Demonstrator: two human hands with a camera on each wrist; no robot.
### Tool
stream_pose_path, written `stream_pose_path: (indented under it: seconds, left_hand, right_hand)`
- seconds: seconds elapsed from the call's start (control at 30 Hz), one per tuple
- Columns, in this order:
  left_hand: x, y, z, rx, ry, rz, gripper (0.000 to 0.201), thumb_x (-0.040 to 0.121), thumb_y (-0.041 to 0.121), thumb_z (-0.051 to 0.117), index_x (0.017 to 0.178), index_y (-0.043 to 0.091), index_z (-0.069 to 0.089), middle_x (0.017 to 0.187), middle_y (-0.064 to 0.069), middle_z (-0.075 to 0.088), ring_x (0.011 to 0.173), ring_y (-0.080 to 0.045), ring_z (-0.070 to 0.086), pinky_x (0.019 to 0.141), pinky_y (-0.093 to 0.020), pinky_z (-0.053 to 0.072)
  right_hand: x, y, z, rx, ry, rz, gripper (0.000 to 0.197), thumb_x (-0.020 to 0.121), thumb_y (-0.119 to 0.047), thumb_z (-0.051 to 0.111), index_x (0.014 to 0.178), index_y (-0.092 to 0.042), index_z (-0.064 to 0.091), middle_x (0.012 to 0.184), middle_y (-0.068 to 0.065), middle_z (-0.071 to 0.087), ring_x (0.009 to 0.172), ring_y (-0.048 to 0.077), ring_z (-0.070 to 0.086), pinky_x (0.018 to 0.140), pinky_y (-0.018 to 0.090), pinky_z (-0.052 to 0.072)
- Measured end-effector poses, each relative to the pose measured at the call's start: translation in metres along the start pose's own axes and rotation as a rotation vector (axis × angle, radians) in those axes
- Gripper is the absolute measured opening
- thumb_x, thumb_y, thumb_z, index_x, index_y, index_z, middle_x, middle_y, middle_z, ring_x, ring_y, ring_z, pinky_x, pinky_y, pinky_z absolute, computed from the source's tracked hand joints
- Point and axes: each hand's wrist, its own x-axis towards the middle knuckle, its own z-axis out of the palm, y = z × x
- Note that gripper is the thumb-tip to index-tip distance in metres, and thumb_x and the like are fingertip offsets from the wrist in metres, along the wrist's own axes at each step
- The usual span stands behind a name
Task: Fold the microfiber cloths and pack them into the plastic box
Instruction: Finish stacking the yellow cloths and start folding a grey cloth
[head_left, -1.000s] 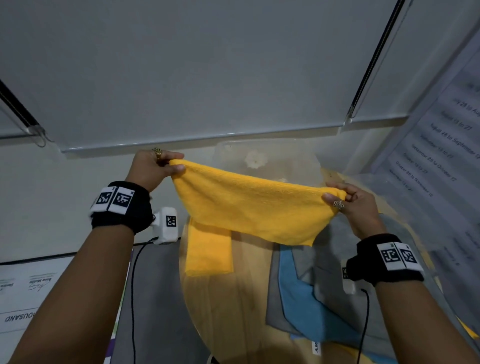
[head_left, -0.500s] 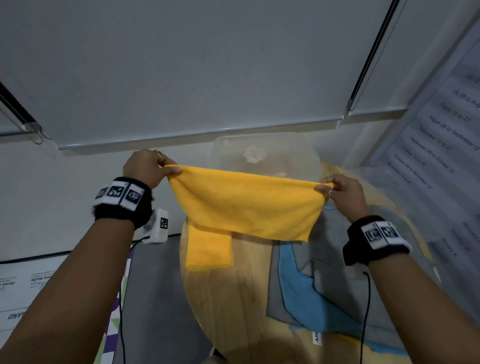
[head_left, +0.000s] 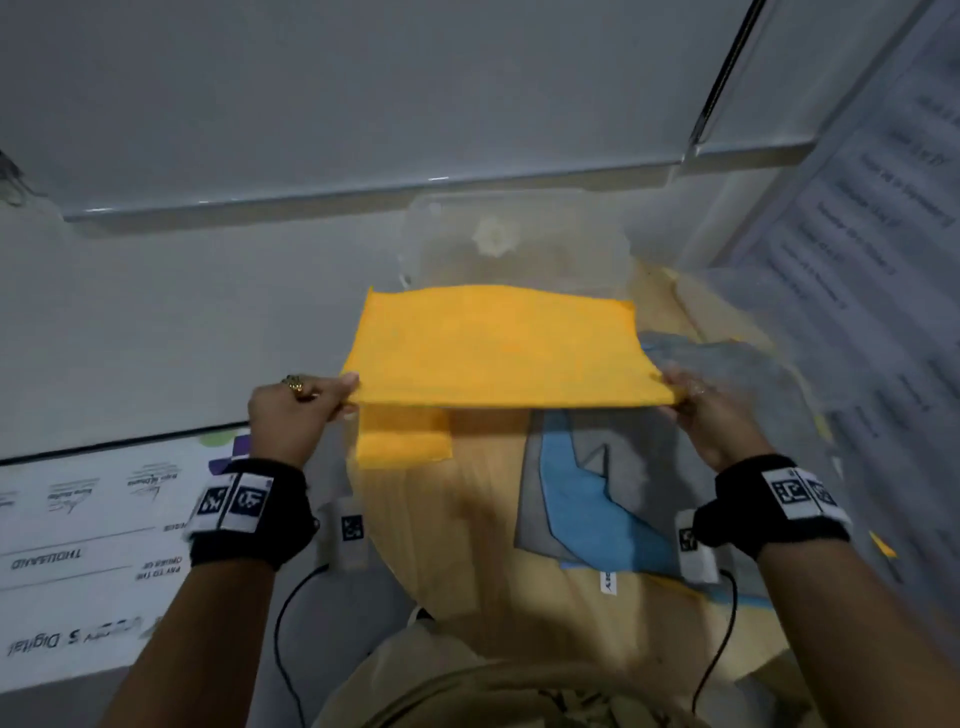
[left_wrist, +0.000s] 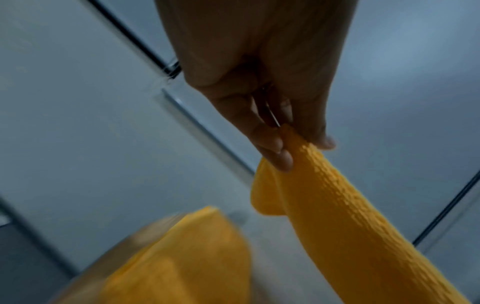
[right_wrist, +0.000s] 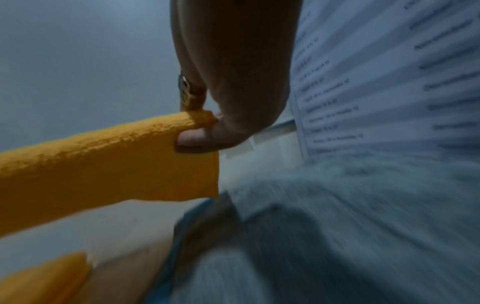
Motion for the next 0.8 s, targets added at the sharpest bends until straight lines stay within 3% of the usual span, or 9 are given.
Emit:
stream_pose_path:
  seconds: [0.03, 0.1, 0.17, 0.23, 0.4, 0.47, 0.6, 0.73, 0.8]
  left_hand:
    - [-0.017, -0.02, -0.001, 0.093, -0.049, -0.036, 0.006, 0.078, 0.019, 0.074, 0.077, 0.014, 0.07, 0.061, 0.01, 0.069, 0.053, 0.008, 0.062, 0.058, -0.008, 0.049]
    - [-0.051, -0.061, -0.001, 0.267, -0.131, -0.083, 0.021, 0.075, 0.016, 0.076, 0.095, 0.012, 0.07, 0.074, -0.006, 0.068, 0.058, 0.005, 0.062, 0.06, -0.003, 0.047]
    - [-0.085, -0.098, -0.002, 0.291, -0.18, -0.157, 0.036, 0.073, 0.016, 0.078, 0.107, 0.009, 0.068, 0.078, -0.014, 0.067, 0.068, -0.013, 0.066, 0.073, -0.023, 0.057]
    - [-0.111, -0.12, -0.002, 0.315, -0.199, -0.253, 0.042, 0.071, 0.02, 0.079, 0.11, 0.012, 0.067, 0.081, -0.013, 0.069, 0.078, -0.024, 0.067, 0.082, -0.041, 0.056]
    - [-0.126, -0.146, -0.001, 0.293, -0.26, -0.472, 0.076, 0.073, 0.019, 0.079, 0.138, 0.007, 0.039, 0.078, -0.012, 0.069, 0.081, -0.025, 0.066, 0.082, -0.041, 0.053]
    - [-0.123, -0.148, 0.004, 0.299, -0.282, -0.507, 0.074, 0.075, 0.018, 0.077, 0.137, 0.006, 0.037, 0.075, -0.013, 0.068, 0.073, -0.024, 0.067, 0.076, -0.04, 0.055]
    - [-0.122, -0.145, 0.016, 0.423, -0.321, -0.504, 0.047, 0.077, 0.023, 0.075, 0.114, 0.003, 0.054, 0.076, -0.014, 0.066, 0.07, -0.024, 0.066, 0.065, -0.032, 0.056]
    - [-0.131, -0.148, 0.021, 0.716, -0.48, -0.531, 0.045, 0.08, 0.045, 0.067, 0.103, 0.006, 0.061, 0.092, -0.014, 0.07, 0.089, -0.028, 0.066, 0.082, -0.036, 0.053]
    - [-0.134, -0.149, 0.026, 0.743, -0.465, -0.544, 0.049, 0.081, 0.048, 0.065, 0.105, 0.007, 0.06, 0.093, -0.015, 0.07, 0.093, -0.029, 0.066, 0.084, -0.037, 0.052]
  right_hand:
    - [-0.002, 0.027, -0.007, -0.093, 0.029, 0.036, 0.009, 0.078, -0.02, 0.071, 0.08, -0.014, 0.064, 0.07, -0.004, 0.068, 0.071, 0.012, 0.062, 0.059, 0.022, 0.053]
    - [-0.009, 0.078, -0.02, -0.297, 0.094, 0.131, 0.01, 0.078, -0.013, 0.073, 0.084, -0.011, 0.066, 0.082, 0.008, 0.068, 0.082, 0.022, 0.06, 0.07, 0.033, 0.052]
    - [-0.017, 0.115, -0.029, -0.331, 0.12, 0.222, 0.018, 0.074, -0.012, 0.078, 0.085, -0.014, 0.064, 0.096, 0.017, 0.068, 0.09, 0.029, 0.062, 0.082, 0.044, 0.053]
    - [-0.026, 0.131, -0.031, -0.321, 0.155, 0.252, 0.021, 0.074, -0.009, 0.078, 0.084, -0.017, 0.061, 0.101, 0.016, 0.066, 0.092, 0.028, 0.062, 0.087, 0.045, 0.053]
    - [-0.029, 0.129, -0.03, -0.446, 0.277, 0.156, 0.04, 0.072, -0.022, 0.08, 0.105, -0.01, 0.061, 0.107, 0.014, 0.064, 0.097, 0.029, 0.06, 0.09, 0.047, 0.052]
    - [-0.032, 0.123, -0.029, -0.535, 0.286, 0.103, 0.046, 0.073, -0.026, 0.079, 0.11, -0.008, 0.059, 0.109, 0.017, 0.062, 0.1, 0.033, 0.059, 0.09, 0.046, 0.05]
    - [-0.04, 0.111, -0.038, -0.675, 0.324, 0.014, 0.045, 0.075, -0.023, 0.077, 0.111, -0.003, 0.059, 0.107, 0.019, 0.062, 0.101, 0.032, 0.058, 0.08, 0.032, 0.042]
    - [-0.047, 0.119, -0.05, -0.731, 0.306, 0.016, 0.038, 0.08, -0.022, 0.073, 0.107, 0.001, 0.059, 0.107, 0.022, 0.062, 0.1, 0.035, 0.057, 0.078, 0.036, 0.042]
    - [-0.049, 0.12, -0.05, -0.725, 0.268, 0.029, 0.034, 0.084, -0.025, 0.068, 0.102, 0.003, 0.059, 0.102, 0.021, 0.062, 0.095, 0.033, 0.057, 0.072, 0.031, 0.038]
